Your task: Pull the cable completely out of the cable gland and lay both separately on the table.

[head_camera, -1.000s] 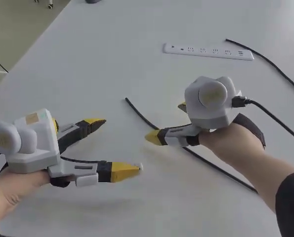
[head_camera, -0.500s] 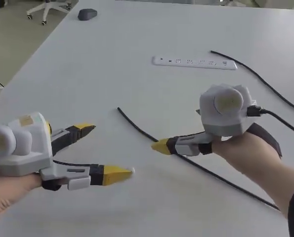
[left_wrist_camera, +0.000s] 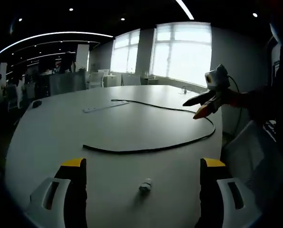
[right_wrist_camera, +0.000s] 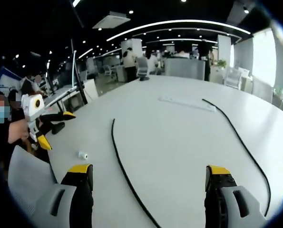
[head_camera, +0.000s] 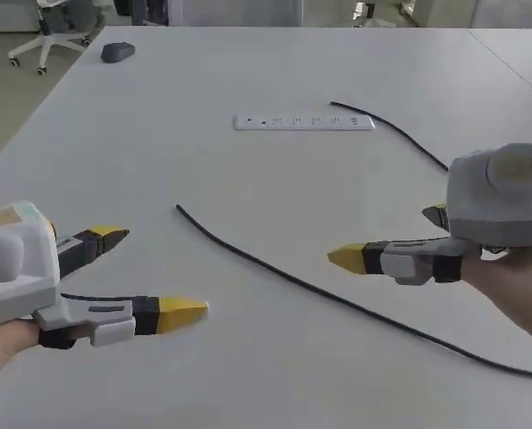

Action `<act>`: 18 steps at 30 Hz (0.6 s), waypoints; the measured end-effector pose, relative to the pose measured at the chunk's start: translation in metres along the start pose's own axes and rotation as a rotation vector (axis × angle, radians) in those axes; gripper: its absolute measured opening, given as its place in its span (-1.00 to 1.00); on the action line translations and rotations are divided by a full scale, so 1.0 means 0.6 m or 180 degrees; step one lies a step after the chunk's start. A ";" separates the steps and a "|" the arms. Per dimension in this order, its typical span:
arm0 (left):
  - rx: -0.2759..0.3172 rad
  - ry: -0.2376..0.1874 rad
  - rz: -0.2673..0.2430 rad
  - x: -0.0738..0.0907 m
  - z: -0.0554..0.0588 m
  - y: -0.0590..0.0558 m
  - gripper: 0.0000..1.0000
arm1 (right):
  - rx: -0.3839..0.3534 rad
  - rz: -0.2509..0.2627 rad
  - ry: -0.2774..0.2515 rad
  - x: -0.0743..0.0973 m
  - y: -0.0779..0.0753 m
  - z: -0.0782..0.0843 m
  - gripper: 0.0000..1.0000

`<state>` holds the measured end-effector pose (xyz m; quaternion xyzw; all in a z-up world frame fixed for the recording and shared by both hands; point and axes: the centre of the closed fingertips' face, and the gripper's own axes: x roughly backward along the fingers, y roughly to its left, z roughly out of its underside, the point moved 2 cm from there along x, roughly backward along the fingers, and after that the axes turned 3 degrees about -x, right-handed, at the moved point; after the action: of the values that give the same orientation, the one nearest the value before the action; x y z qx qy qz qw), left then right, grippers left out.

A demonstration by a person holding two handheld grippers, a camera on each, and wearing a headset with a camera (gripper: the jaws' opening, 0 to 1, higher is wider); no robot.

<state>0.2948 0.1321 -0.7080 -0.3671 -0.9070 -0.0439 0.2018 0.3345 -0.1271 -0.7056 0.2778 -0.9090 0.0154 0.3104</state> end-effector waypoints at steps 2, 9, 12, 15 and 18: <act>-0.0003 0.0072 -0.0099 0.006 -0.002 -0.007 0.99 | -0.0069 0.0044 0.0034 0.023 -0.006 0.017 0.99; -0.0007 0.0653 -0.0211 0.037 0.029 -0.036 0.99 | -0.0119 0.0100 0.0338 0.083 -0.004 0.086 0.99; 0.0019 0.0671 -0.0213 0.047 0.028 -0.048 0.99 | -0.0078 0.0103 0.0457 0.102 0.003 0.106 0.99; 0.0020 0.0688 -0.0225 0.056 0.026 -0.056 0.99 | -0.0105 0.0075 0.0463 0.116 0.011 0.115 0.99; 0.0017 0.0681 -0.0236 0.062 0.018 -0.064 0.99 | -0.0135 0.0048 0.0407 0.123 0.020 0.116 0.99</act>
<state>0.2407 0.1307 -0.7005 -0.3260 -0.8933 -0.0879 0.2967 0.2419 -0.1675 -0.7178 0.2627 -0.8895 0.0162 0.3736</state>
